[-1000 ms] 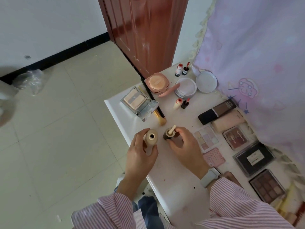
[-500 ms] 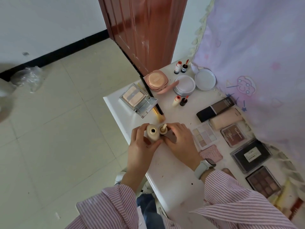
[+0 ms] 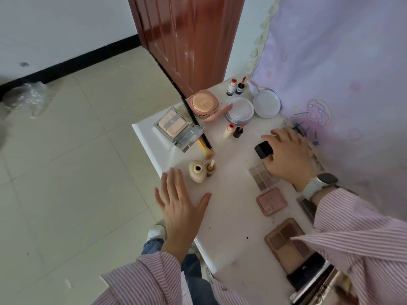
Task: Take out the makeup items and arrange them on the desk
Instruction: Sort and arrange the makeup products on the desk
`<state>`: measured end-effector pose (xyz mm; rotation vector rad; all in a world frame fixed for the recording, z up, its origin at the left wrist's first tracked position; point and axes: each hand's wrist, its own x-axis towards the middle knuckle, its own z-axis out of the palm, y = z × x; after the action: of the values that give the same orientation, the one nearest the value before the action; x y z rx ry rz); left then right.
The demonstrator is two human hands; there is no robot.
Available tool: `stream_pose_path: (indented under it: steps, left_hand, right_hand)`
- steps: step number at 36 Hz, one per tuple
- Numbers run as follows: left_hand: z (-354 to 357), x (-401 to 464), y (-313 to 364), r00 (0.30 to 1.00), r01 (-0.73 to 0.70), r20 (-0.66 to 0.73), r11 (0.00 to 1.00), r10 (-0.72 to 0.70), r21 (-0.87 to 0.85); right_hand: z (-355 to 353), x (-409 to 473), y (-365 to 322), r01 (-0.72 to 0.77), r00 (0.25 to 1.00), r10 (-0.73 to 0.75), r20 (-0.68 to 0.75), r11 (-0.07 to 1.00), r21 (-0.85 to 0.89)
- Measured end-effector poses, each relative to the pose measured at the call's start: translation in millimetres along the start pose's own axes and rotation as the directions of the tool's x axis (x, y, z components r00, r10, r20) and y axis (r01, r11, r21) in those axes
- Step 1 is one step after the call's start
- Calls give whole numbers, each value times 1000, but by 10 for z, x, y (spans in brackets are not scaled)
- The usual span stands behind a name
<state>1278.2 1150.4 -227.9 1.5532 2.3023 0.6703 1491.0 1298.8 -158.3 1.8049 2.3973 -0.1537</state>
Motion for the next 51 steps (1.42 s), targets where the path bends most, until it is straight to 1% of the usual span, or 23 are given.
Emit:
stream_pose_path:
  steps: [3,5,11,14,17,20,23,25,27,29,31,32,35,38,41,42,44,45,46,47,49,50,51]
  left_hand:
    - [37,-28,-40,998,35,44,999,-37,32]
    - [23,-30,-36,997,42,67,998,-46,54]
    - [-10,-11,-25,991,52,118,995,-62,86]
    - [-26,-13,-20,989,45,136,992,-61,115]
    - [-39,-2,-19,987,45,145,991,-64,127]
    - [-73,-1,-5,982,51,176,992,-71,119]
    - [-185,32,8,969,36,239,994,-60,105]
    - [-270,71,-39,960,-4,277,994,-26,109]
    - [-370,113,-102,959,-30,283,999,16,44]
    - [-510,161,-147,978,20,207,997,-5,-70]
    - [-677,197,-182,992,90,101,984,-75,-156]
    - [-767,204,-195,994,99,58,975,-89,-197]
    - [-1093,139,-140,998,55,26,945,-49,-323]
    - [-1474,-87,21,992,-13,102,881,69,-473]
    - [-1814,-415,136,934,-97,231,817,271,-568]
    - [-1897,-521,143,910,-129,261,818,322,-560]
    - [-2011,-716,126,886,-221,271,857,376,-466]
    - [-2064,-806,96,895,-264,232,872,381,-413]
    - [-2119,-885,56,910,-293,176,882,375,-369]
    - [-2170,-966,5,920,-324,109,886,377,-331]
    - [-2251,-1121,-125,905,-409,0,873,425,-266]
    - [-2296,-1190,-180,898,-431,-20,867,440,-248]
    - [-2349,-1252,-205,899,-428,-17,869,437,-249]
  right_hand:
    - [-22,80,-2,61,988,-51,143,996,-70]
    - [-51,117,-35,84,981,-70,180,994,-72]
    - [-77,167,-4,205,977,-185,110,954,-218]
    - [-92,114,74,233,972,-231,34,946,-225]
    - [-165,-4,76,194,976,-204,-82,974,-117]
    - [-270,-179,-31,124,976,-102,-193,986,108]
    - [-419,-385,-166,49,962,52,-268,934,354]
    - [-548,-526,-243,54,938,143,-316,840,540]
    - [-708,-682,-319,26,922,266,-280,680,733]
    - [-830,-852,-404,40,919,314,-239,529,848]
    - [-894,-1018,-515,92,912,328,-247,424,901]
    - [-918,-1091,-584,114,913,317,-255,404,908]
    - [-976,-1289,-826,147,935,236,-266,424,893]
    - [-1053,-1485,-1125,129,958,187,-217,395,910]
    - [-1115,-1702,-1435,117,964,174,-200,398,910]
    - [-1126,-1781,-1538,109,968,170,-184,380,919]
    - [-1141,-1957,-1745,81,981,141,-133,326,942]
    - [-1159,-2053,-1843,73,984,130,-120,321,944]
    - [-1178,-2145,-1925,74,984,129,-124,341,937]
    - [-1201,-2236,-1988,83,980,135,-150,408,909]
    - [-1257,-2410,-2077,107,968,113,-226,627,771]
    - [-1291,-2482,-2110,107,967,87,-239,712,693]
    - [-1324,-2534,-2130,96,972,75,-224,743,662]
